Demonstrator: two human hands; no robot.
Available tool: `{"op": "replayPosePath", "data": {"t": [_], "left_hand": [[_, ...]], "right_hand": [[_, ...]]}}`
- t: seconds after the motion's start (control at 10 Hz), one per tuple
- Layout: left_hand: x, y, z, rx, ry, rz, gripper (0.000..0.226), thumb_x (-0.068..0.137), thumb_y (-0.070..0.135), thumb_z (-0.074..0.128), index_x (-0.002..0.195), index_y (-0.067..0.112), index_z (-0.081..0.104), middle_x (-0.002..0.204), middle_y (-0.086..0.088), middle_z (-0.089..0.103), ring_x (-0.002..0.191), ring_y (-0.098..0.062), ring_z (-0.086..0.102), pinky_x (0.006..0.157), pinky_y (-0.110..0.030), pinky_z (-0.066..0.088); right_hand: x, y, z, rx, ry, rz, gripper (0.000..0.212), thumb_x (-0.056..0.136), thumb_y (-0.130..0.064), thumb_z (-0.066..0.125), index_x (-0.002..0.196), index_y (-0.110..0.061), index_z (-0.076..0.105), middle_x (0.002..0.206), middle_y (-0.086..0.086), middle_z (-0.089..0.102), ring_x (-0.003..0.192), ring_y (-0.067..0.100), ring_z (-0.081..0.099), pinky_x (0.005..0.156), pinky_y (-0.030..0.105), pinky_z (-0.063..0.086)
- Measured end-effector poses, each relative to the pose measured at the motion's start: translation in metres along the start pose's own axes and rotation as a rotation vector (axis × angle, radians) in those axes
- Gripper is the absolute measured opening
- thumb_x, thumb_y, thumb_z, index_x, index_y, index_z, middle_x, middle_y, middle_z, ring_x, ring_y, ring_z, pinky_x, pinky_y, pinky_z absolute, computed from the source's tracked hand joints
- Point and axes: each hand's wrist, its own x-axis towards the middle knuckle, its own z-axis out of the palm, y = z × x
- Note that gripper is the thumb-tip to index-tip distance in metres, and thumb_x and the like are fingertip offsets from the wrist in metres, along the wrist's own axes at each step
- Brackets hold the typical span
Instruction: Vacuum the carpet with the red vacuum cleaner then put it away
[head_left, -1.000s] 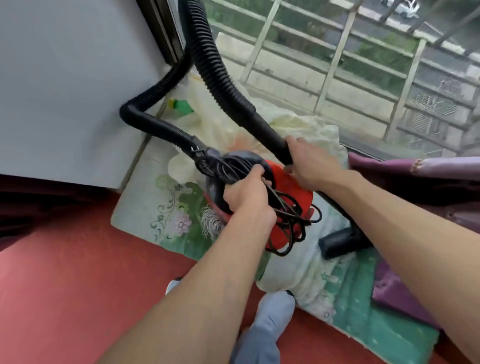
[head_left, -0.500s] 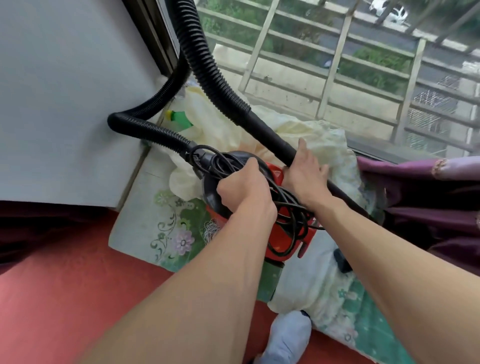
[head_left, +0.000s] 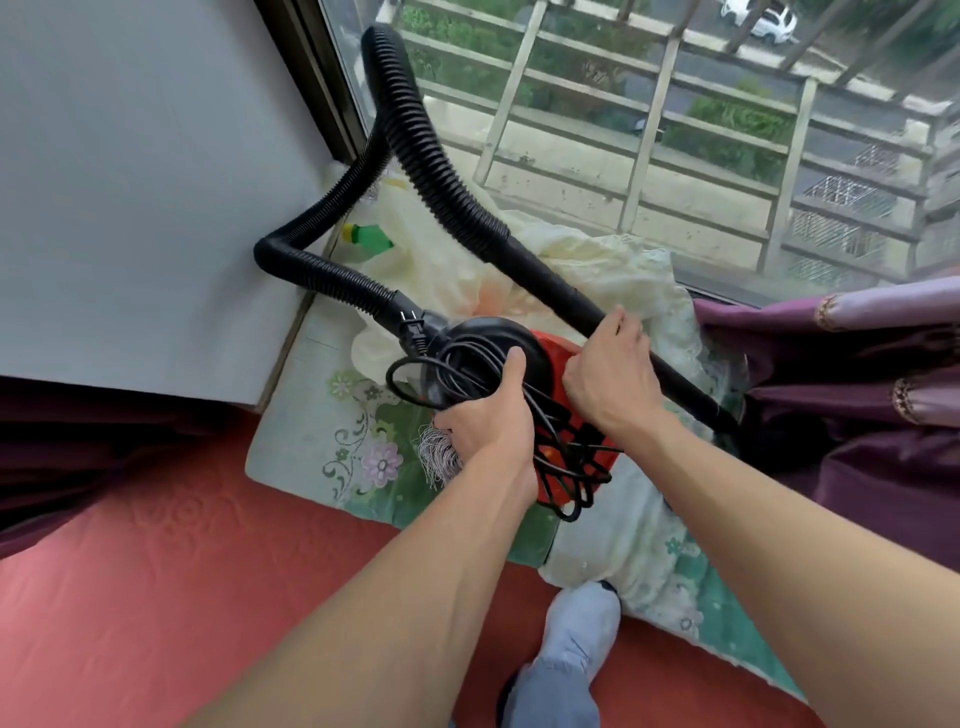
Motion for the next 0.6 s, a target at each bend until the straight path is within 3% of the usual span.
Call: {"op": "replayPosePath", "data": {"t": [0.1, 0.2, 0.3, 0.4, 0.5, 0.6], "left_hand": [[0.001, -0.002, -0.004, -0.077, 0.065, -0.056, 0.105, 0.072, 0.06, 0.08, 0.143, -0.001, 0.031, 0.133, -0.01, 0.053, 0.118, -0.036, 0.057, 0.099, -0.05, 0.05], [0.001, -0.01, -0.011, -0.082, 0.004, -0.097, 0.095, 0.076, 0.062, 0.076, 0.138, 0.0, 0.04, 0.129, -0.008, 0.055, 0.116, -0.034, 0.057, 0.101, -0.049, 0.05], [0.001, -0.012, -0.011, -0.046, -0.104, -0.105, 0.1, 0.082, 0.066, 0.066, 0.152, 0.004, 0.028, 0.15, -0.01, 0.044, 0.135, -0.031, 0.047, 0.109, -0.046, 0.041], [0.016, -0.004, -0.007, 0.015, -0.212, -0.172, 0.103, 0.073, 0.082, 0.056, 0.147, 0.012, 0.04, 0.139, -0.012, 0.056, 0.119, -0.039, 0.06, 0.098, -0.051, 0.051], [0.043, 0.001, -0.008, 0.115, -0.399, -0.311, 0.094, 0.056, 0.069, 0.075, 0.132, 0.017, 0.056, 0.127, -0.014, 0.066, 0.101, -0.043, 0.069, 0.086, -0.06, 0.055], [0.026, 0.022, -0.027, 0.272, -0.426, -0.226, 0.061, 0.08, 0.046, 0.073, 0.127, 0.01, 0.06, 0.121, -0.019, 0.069, 0.1, -0.038, 0.07, 0.074, -0.051, 0.059]], "right_hand": [[-0.017, -0.001, 0.001, 0.059, 0.189, -0.058, 0.07, 0.085, -0.007, 0.046, 0.15, 0.001, 0.021, 0.146, 0.02, 0.031, 0.131, 0.037, 0.034, 0.099, 0.043, 0.041], [-0.026, 0.004, 0.002, 0.055, 0.113, -0.08, 0.075, 0.086, -0.01, 0.048, 0.154, -0.007, 0.017, 0.151, 0.014, 0.026, 0.13, 0.033, 0.035, 0.096, 0.046, 0.044], [-0.029, 0.01, -0.003, 0.017, -0.009, -0.127, 0.077, 0.087, -0.012, 0.049, 0.156, -0.011, 0.015, 0.156, 0.009, 0.02, 0.133, 0.033, 0.035, 0.102, 0.047, 0.04], [-0.033, 0.013, -0.013, 0.002, -0.092, -0.144, 0.071, 0.089, -0.014, 0.048, 0.154, -0.011, 0.022, 0.156, 0.008, 0.022, 0.136, 0.032, 0.035, 0.105, 0.046, 0.037], [-0.046, 0.017, -0.031, 0.006, -0.183, -0.138, 0.058, 0.091, -0.016, 0.046, 0.147, -0.01, 0.036, 0.148, 0.01, 0.034, 0.133, 0.032, 0.041, 0.105, 0.042, 0.039], [-0.063, 0.023, -0.06, -0.029, -0.234, -0.09, 0.049, 0.092, -0.017, 0.044, 0.141, -0.012, 0.046, 0.14, 0.012, 0.045, 0.125, 0.033, 0.05, 0.099, 0.04, 0.043]]}}
